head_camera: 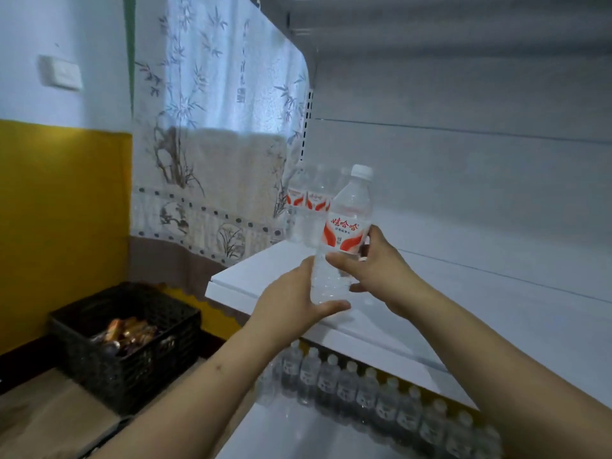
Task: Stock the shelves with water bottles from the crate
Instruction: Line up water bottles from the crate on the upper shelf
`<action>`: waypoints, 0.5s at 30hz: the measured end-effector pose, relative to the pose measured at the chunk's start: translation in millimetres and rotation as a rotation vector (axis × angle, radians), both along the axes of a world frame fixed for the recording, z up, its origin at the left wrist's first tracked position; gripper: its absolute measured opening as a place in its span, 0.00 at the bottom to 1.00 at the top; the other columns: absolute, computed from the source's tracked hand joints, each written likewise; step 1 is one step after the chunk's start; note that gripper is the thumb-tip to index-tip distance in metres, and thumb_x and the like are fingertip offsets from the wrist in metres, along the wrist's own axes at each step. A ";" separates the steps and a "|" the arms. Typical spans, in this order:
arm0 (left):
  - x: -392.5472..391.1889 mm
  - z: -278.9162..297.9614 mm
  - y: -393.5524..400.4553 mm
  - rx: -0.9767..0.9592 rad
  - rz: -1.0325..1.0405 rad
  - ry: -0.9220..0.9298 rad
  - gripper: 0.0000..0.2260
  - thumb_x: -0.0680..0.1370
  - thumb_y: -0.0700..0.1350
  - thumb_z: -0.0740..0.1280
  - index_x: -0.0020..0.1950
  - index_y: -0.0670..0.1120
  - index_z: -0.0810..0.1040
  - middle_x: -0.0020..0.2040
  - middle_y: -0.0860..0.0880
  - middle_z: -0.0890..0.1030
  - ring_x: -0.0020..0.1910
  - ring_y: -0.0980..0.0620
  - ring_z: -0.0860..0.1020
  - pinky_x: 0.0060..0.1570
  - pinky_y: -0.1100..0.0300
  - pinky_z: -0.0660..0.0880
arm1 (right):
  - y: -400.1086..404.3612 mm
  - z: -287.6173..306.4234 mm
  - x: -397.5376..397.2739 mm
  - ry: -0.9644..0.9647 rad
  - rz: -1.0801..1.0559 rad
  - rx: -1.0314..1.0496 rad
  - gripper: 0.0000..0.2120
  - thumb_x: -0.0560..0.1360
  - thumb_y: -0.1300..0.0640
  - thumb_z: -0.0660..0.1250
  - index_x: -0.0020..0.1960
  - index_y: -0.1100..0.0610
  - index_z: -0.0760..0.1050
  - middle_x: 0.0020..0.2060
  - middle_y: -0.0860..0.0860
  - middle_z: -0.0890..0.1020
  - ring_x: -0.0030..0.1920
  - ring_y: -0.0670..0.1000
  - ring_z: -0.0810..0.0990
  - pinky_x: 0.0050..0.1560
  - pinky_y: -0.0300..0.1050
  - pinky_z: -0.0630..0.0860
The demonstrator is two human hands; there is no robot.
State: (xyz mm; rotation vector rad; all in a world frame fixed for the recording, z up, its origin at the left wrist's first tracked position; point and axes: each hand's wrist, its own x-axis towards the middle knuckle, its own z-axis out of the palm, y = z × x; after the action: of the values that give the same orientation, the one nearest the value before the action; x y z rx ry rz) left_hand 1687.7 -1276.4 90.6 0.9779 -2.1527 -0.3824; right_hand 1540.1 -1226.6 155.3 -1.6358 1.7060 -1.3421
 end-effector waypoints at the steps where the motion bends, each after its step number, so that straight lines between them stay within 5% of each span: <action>1: -8.6 -0.2 -5.5 0.014 -0.013 -0.015 0.35 0.70 0.67 0.70 0.73 0.57 0.65 0.66 0.55 0.77 0.62 0.54 0.76 0.60 0.57 0.74 | -3.0 -3.8 -6.8 0.011 -0.038 -0.001 0.26 0.72 0.50 0.74 0.63 0.46 0.63 0.52 0.42 0.76 0.54 0.49 0.79 0.42 0.43 0.80; 5: -35.3 0.5 -32.5 0.113 -0.068 -0.075 0.29 0.74 0.62 0.69 0.72 0.54 0.69 0.65 0.52 0.79 0.60 0.52 0.78 0.58 0.59 0.73 | -18.5 -16.6 -28.3 0.146 -0.130 -0.057 0.31 0.72 0.50 0.74 0.69 0.50 0.61 0.61 0.47 0.76 0.59 0.50 0.77 0.59 0.50 0.78; 8: -52.1 2.4 -52.1 0.148 -0.068 -0.059 0.26 0.75 0.59 0.70 0.70 0.52 0.71 0.65 0.51 0.79 0.60 0.50 0.78 0.58 0.59 0.72 | -37.1 -19.2 -40.0 0.191 -0.147 -0.022 0.35 0.72 0.50 0.75 0.72 0.52 0.60 0.66 0.49 0.75 0.64 0.52 0.76 0.59 0.42 0.72; 15: -84.6 6.4 -96.6 0.214 -0.082 -0.101 0.26 0.76 0.55 0.70 0.72 0.51 0.69 0.67 0.50 0.77 0.63 0.49 0.76 0.64 0.56 0.71 | -90.8 -25.1 -66.7 0.172 -0.198 0.069 0.36 0.70 0.50 0.76 0.71 0.53 0.61 0.67 0.50 0.74 0.66 0.54 0.74 0.63 0.50 0.74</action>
State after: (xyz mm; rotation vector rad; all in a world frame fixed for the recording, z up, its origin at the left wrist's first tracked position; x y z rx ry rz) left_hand 1603.1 -1373.0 97.0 1.0479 -2.2829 -0.6257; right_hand 1473.5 -1317.3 130.2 -1.6194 2.0383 -1.2436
